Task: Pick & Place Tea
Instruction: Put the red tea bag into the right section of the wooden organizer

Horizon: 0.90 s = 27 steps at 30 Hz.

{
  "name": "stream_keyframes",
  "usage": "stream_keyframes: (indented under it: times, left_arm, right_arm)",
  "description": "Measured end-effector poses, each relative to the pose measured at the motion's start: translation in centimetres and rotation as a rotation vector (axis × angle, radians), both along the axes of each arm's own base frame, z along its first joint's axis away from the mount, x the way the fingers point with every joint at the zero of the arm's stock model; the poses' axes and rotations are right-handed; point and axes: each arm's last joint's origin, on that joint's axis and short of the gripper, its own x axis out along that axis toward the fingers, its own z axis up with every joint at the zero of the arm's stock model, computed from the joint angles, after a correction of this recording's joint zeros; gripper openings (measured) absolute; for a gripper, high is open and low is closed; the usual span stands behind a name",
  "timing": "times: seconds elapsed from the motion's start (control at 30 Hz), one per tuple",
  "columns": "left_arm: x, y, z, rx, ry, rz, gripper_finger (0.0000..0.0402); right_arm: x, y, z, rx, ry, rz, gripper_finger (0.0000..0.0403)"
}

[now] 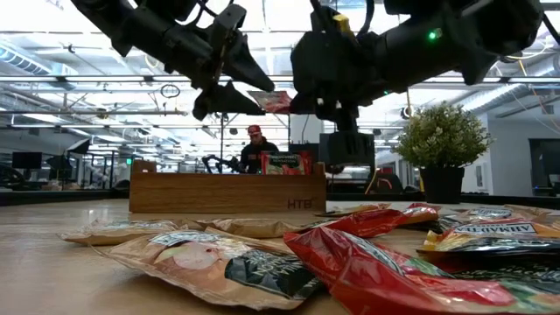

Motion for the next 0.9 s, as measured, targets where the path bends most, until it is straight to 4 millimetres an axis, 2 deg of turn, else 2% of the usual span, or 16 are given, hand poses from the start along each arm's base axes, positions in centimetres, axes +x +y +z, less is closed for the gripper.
stream_keyframes:
  times: [0.33, 0.47, 0.77, 0.9]
  left_arm:
    - [0.15, -0.01, -0.17, 0.048, 0.006, -0.023, 0.0239]
    - [0.27, 0.00, 0.10, 0.076, -0.020, -0.035, 0.0188]
    - [0.37, -0.11, 0.32, 0.128, -0.035, -0.097, 0.0015]
    - [0.35, -0.11, 0.28, 0.179, -0.023, -0.122, 0.0006]
  right_arm:
    - [-0.05, 0.02, 0.07, -0.001, -0.010, 0.006, 0.0000]
    - [-0.05, 0.02, 0.07, 0.022, -0.034, 0.002, 0.0000]
    - [-0.10, 0.12, -0.05, 0.122, -0.134, -0.008, 0.0000]
    - [-0.20, 0.46, -0.05, 0.266, -0.285, -0.016, 0.0012]
